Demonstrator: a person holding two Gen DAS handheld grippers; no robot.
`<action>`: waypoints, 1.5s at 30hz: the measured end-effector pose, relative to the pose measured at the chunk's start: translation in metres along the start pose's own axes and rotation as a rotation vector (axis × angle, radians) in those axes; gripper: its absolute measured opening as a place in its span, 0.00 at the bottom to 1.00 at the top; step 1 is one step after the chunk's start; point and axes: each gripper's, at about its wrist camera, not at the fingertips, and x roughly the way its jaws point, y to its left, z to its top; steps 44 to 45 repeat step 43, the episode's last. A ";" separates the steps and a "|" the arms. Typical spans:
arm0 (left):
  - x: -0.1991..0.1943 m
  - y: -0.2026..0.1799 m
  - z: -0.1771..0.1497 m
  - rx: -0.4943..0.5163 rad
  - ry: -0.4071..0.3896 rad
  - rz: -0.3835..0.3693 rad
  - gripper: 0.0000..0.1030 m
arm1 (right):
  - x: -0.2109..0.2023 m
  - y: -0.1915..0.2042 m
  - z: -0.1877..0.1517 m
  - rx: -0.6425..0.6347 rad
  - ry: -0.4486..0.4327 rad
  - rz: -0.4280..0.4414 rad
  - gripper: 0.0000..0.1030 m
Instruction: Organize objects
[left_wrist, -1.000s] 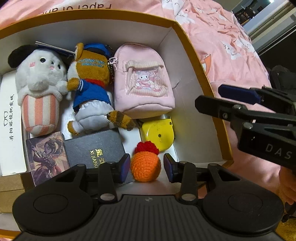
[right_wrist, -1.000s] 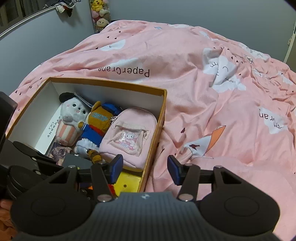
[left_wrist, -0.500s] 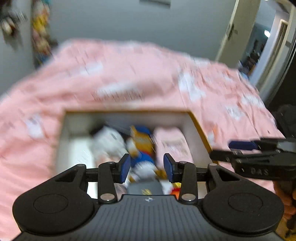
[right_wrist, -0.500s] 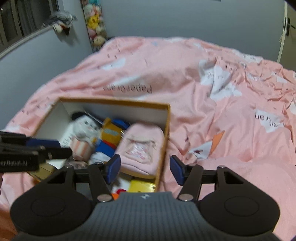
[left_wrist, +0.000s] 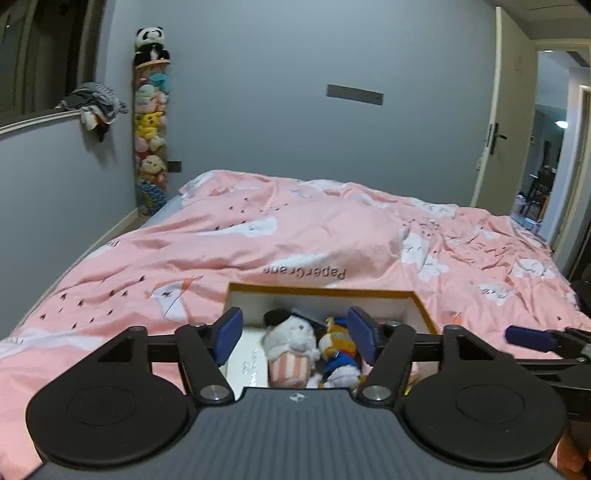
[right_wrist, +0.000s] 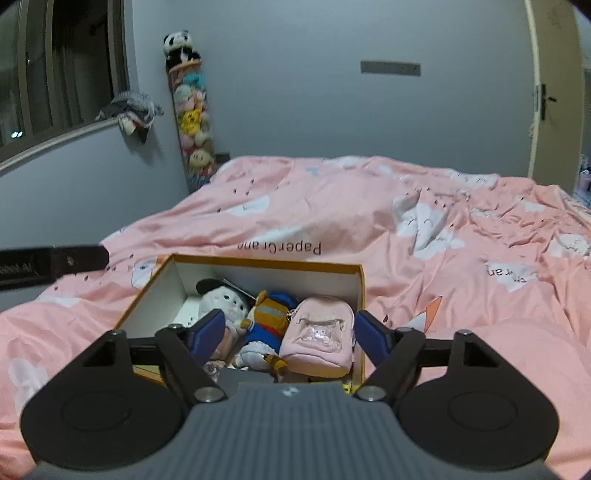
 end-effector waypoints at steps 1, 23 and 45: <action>0.000 0.000 -0.004 -0.008 0.010 0.009 0.78 | -0.003 0.003 -0.003 0.005 -0.018 -0.005 0.81; 0.054 0.002 -0.072 0.029 0.137 0.044 0.80 | 0.057 0.015 -0.050 -0.047 0.072 -0.064 0.92; 0.061 0.004 -0.077 0.031 0.152 0.020 0.80 | 0.072 0.016 -0.059 -0.056 0.124 -0.049 0.92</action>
